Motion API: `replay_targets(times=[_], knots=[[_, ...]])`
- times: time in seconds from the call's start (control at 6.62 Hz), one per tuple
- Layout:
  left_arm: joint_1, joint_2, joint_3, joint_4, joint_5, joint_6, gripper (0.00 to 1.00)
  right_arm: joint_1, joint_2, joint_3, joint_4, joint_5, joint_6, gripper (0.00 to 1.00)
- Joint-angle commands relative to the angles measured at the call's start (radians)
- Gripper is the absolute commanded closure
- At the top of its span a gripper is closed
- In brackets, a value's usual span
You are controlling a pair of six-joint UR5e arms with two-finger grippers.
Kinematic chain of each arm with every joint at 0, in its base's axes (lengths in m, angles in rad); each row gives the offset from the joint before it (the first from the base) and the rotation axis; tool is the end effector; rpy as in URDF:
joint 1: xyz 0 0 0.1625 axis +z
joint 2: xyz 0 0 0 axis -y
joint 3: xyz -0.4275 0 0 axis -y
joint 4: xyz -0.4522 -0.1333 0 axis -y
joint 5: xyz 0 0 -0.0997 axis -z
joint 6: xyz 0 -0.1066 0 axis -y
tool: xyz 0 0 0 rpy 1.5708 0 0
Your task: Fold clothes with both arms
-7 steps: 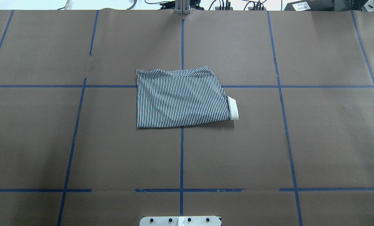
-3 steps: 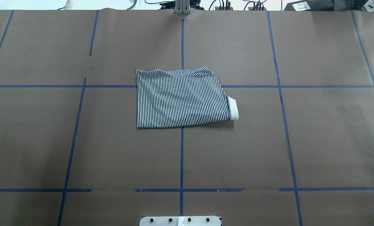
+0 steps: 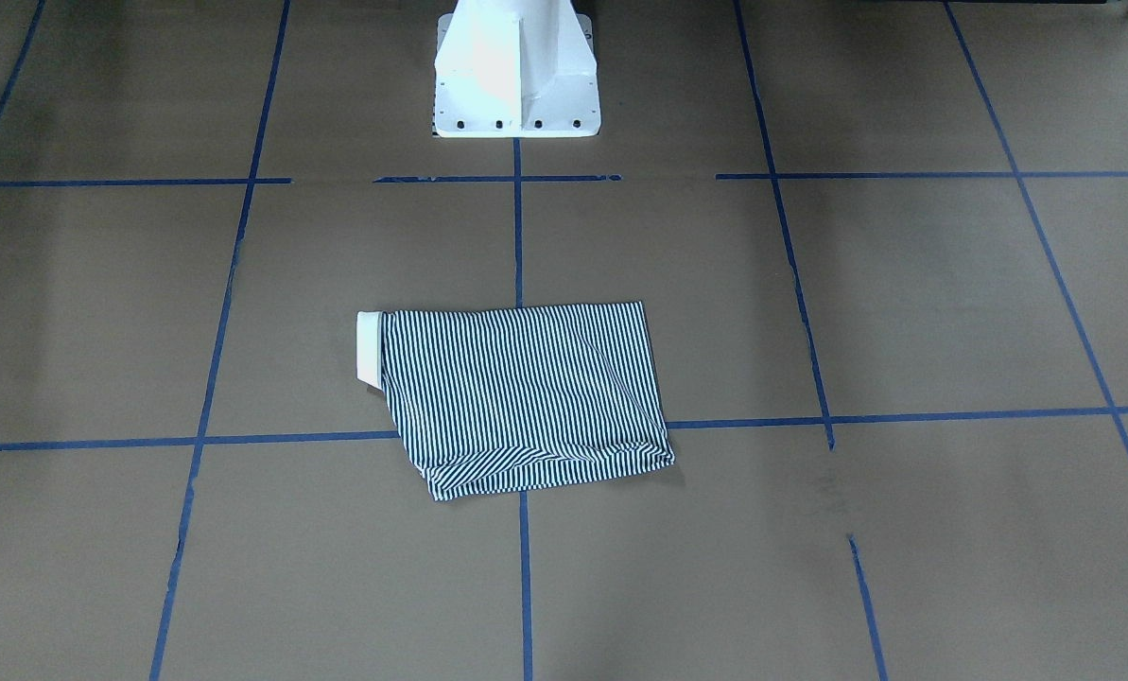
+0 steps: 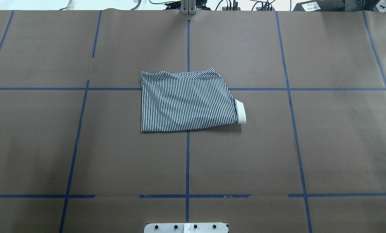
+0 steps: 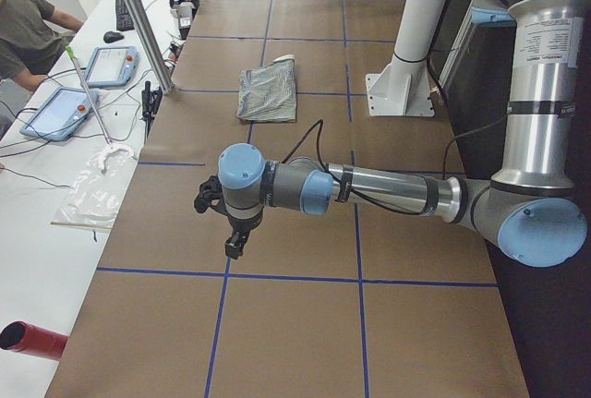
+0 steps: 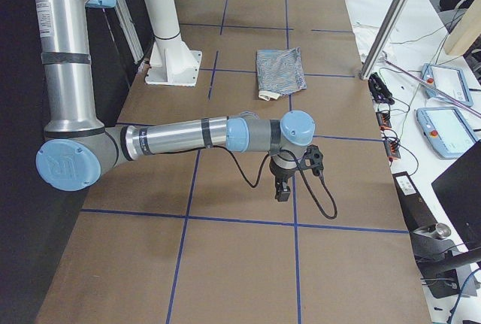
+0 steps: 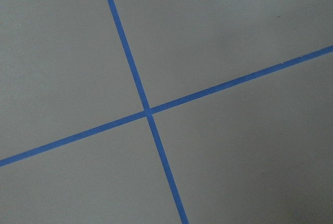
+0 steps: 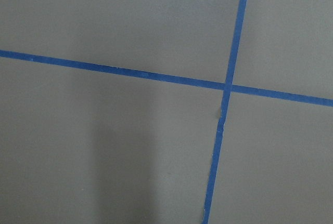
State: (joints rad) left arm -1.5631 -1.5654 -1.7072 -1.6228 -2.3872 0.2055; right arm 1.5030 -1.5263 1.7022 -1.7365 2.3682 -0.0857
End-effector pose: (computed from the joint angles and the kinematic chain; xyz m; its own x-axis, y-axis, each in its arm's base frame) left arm -0.0513 -0.5578 0.5846 0.6679 0.3356 -0.6643 -0.1469 0.9344 0.3244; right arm 0.0186 -0.5673 0.5839 0.6881 -0.1398 0.7120 0.1271 0.9893 0.0714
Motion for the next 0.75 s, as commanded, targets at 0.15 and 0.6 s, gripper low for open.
replay_targets(times=[0.15,0.6], knots=[[0.0,0.015,0.015,0.009,0.002,-0.004,0.0,0.0,-0.052,0.024,0.002,-0.039,0.0,0.0],[0.0,0.013,0.011,0.011,-0.004,-0.003,0.0,0.0,-0.078,0.054,0.0,-0.032,0.001,0.0]])
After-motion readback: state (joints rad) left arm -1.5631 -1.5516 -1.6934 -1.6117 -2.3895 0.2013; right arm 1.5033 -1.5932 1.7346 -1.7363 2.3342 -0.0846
